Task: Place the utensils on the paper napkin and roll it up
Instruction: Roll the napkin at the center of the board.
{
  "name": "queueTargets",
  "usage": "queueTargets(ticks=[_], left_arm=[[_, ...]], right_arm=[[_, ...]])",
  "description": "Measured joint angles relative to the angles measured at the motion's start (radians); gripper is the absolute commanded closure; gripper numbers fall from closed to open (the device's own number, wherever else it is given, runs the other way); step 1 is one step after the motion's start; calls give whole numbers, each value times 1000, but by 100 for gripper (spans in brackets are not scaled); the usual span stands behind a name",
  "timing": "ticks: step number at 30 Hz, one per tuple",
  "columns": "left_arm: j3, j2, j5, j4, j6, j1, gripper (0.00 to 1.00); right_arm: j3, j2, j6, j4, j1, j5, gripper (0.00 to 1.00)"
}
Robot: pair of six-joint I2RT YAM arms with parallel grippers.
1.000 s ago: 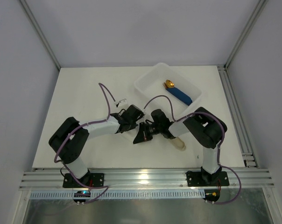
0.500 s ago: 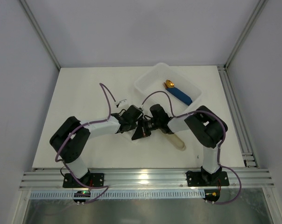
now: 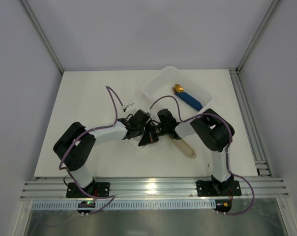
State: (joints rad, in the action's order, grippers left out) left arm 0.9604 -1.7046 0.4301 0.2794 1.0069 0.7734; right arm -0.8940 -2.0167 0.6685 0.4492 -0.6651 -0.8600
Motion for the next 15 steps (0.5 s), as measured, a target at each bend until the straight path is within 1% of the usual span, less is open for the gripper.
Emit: queueTargets(ticks=[15], left_arm=[[53, -51, -1, 0, -41, 0, 100]], right_arm=[[31, -20, 47, 90, 6, -8, 96]])
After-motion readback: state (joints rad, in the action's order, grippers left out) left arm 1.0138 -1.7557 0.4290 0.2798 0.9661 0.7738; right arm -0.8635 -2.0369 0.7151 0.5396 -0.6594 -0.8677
